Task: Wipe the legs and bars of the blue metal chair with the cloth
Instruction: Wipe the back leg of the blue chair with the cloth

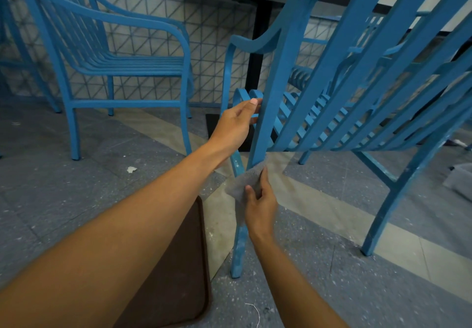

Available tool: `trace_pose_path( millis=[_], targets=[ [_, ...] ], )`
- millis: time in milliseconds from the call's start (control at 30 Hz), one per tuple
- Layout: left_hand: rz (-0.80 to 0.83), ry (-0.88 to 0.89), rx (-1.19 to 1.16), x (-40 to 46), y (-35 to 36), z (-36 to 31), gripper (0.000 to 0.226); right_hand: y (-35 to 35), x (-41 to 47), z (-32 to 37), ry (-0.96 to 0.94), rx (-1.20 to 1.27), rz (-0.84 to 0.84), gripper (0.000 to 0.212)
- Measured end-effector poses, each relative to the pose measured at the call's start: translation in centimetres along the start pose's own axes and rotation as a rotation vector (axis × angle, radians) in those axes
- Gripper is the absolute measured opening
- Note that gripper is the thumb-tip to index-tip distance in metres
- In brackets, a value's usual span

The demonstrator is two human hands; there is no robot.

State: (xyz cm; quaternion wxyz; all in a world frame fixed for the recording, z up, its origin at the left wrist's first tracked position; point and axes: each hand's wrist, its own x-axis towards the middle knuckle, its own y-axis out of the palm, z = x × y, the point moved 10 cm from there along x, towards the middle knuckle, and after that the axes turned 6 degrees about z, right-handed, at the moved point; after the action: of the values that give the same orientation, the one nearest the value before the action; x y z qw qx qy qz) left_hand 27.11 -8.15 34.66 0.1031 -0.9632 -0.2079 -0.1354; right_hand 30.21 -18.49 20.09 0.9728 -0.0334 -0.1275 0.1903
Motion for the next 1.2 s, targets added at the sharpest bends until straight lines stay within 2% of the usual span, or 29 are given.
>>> trace_pose_path(
  millis=[167,267,300,533,600,733,900,1000,1067,1133,1200],
  targets=[
    [0.005,0.010,-0.007,0.1,0.0,0.1,0.036,-1.4,0.7,-0.4,-0.015,-0.166,-0.134,0.047],
    [0.000,0.012,-0.013,0.1,0.0,0.2,0.036,-1.5,1.0,-1.1,-0.035,-0.230,-0.154,0.020],
    [-0.002,0.012,-0.011,0.1,0.0,0.2,0.036,-1.6,1.0,-1.5,-0.039,-0.266,-0.159,0.018],
    [-0.018,0.020,-0.020,0.0,0.1,0.0,0.036,-1.9,1.0,-3.1,-0.011,-0.380,-0.107,0.047],
    [-0.016,0.022,-0.030,-0.1,0.1,0.0,0.036,-2.0,0.9,-3.7,-0.002,-0.393,-0.071,0.045],
    [-0.015,0.027,-0.032,-0.1,0.1,0.0,0.036,-1.8,0.7,-4.9,-0.031,-0.516,0.023,0.026],
    [-0.003,0.019,-0.036,-0.1,0.0,0.2,0.036,-2.5,0.3,-5.3,-0.057,-0.516,0.151,0.024],
    [-0.001,0.010,-0.030,-0.2,-0.1,0.5,0.038,-4.8,-0.3,-4.3,-0.088,-0.479,-0.009,0.018],
    [-0.011,-0.008,-0.008,-0.2,-0.1,1.1,0.038,-6.0,-1.0,-2.9,-0.142,-0.445,-0.147,0.022],
    [-0.034,-0.041,0.005,-0.3,-0.2,1.9,0.039,-5.9,-1.9,0.1,-0.341,-0.441,-0.243,0.030],
    [-0.060,-0.073,0.009,-0.5,-0.4,2.6,0.038,-4.6,-2.7,2.5,-0.559,-0.474,-0.262,0.033]
  ],
)
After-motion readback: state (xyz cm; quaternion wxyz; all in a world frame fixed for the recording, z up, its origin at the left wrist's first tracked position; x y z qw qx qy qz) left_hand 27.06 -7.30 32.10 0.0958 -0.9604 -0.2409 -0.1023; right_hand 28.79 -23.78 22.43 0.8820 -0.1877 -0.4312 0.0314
